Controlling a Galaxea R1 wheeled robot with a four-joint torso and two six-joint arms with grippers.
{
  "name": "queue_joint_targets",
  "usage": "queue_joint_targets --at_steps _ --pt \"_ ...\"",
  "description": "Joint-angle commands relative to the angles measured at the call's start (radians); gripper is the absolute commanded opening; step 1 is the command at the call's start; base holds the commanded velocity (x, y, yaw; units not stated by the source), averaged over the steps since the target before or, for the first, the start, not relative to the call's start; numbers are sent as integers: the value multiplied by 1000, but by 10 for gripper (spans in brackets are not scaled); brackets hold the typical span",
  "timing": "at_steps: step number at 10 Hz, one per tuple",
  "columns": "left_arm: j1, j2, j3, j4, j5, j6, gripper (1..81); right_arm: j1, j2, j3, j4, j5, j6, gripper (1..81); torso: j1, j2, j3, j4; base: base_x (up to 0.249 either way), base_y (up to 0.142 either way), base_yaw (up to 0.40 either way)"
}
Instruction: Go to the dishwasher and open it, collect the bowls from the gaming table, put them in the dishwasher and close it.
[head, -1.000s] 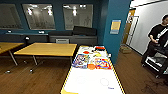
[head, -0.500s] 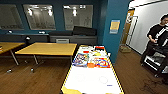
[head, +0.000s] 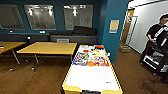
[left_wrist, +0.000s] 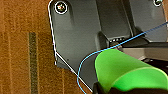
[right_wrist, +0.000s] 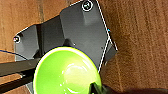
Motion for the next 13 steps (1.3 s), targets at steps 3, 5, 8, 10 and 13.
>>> queue_joint_targets --at_steps 3,5,8,10,13 --pt "-36 -3 -14 7 57 12 10 24 -23 -9 -20 -51 -5 10 0 0 0 0 -80 0 0" --pt "-33 1 -14 7 51 12 10 22 -15 -11 -23 -51 -5 10 0 0 0 0 -80 0 0" --pt "-33 4 -15 7 42 12 10 19 -4 -16 -30 -51 -5 10 0 0 0 0 -80 0 0" --pt "-33 7 -15 7 42 12 10 19 5 -29 -32 -51 -5 10 0 0 0 0 -80 0 0" --pt "-33 9 -15 7 36 12 10 22 19 -43 -32 -51 -5 10 -2 -1 1 0 0 0 0"
